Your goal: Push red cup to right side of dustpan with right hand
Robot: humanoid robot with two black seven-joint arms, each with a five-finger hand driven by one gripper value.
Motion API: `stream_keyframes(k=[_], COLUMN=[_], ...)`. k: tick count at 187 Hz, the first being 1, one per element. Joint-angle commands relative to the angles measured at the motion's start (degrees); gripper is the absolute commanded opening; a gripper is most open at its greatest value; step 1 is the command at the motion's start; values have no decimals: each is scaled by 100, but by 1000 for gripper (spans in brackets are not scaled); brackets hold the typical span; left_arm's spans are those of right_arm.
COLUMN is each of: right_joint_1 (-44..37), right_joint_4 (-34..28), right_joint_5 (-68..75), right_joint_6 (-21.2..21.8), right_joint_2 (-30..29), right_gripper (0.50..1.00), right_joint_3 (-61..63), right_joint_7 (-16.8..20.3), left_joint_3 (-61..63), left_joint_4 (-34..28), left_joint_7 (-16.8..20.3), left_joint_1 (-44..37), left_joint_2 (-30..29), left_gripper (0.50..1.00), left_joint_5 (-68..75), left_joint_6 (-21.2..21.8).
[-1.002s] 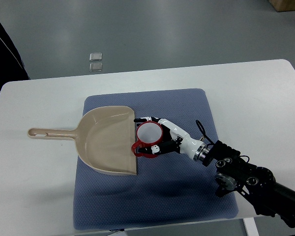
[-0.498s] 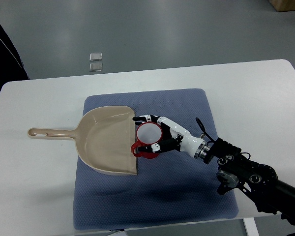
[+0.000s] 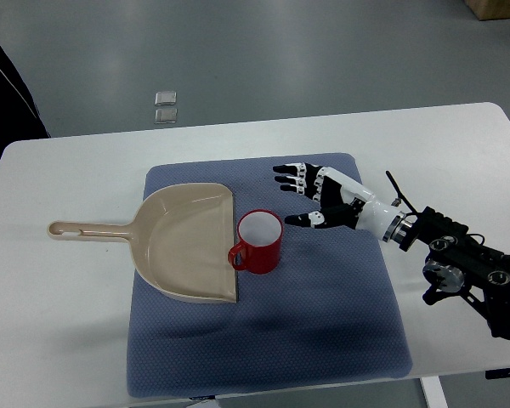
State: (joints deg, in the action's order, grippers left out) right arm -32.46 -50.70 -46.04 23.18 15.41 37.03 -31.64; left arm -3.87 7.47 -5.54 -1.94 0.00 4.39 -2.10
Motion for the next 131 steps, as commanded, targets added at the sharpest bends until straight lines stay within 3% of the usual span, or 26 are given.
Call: stream_keyframes(k=[1,17,43,59,96,131], right_joint_1=[-199,-375,-559,-673,-902,-990], right_joint_4=[16,78,271,438,640,658], right_joint_5=[473,956,1948,2660,3566,4761], right_joint_6=[328,425,310,196,-217,-446], right_joint_2=[349,551,674,683,568,489], right_gripper=[934,934,934,934,934,934], right_joint_3=[32,15,50,68,76,68], right_joint_7=[18,237,1678,2249,3102,3524], left_joint_3=[0,0,0,0,0,0], left_joint_4=[0,0,0,0,0,0], left_joint_7=[0,0,0,0,0,0], left_joint_1=[0,0,0,0,0,0], left_joint_2=[0,0,0,0,0,0], left_gripper=[1000,1000,1000,1000,1000,1000], left_joint_5=[0,0,0,0,0,0], left_joint_6=[-1,8,7,-1,-1,-1])
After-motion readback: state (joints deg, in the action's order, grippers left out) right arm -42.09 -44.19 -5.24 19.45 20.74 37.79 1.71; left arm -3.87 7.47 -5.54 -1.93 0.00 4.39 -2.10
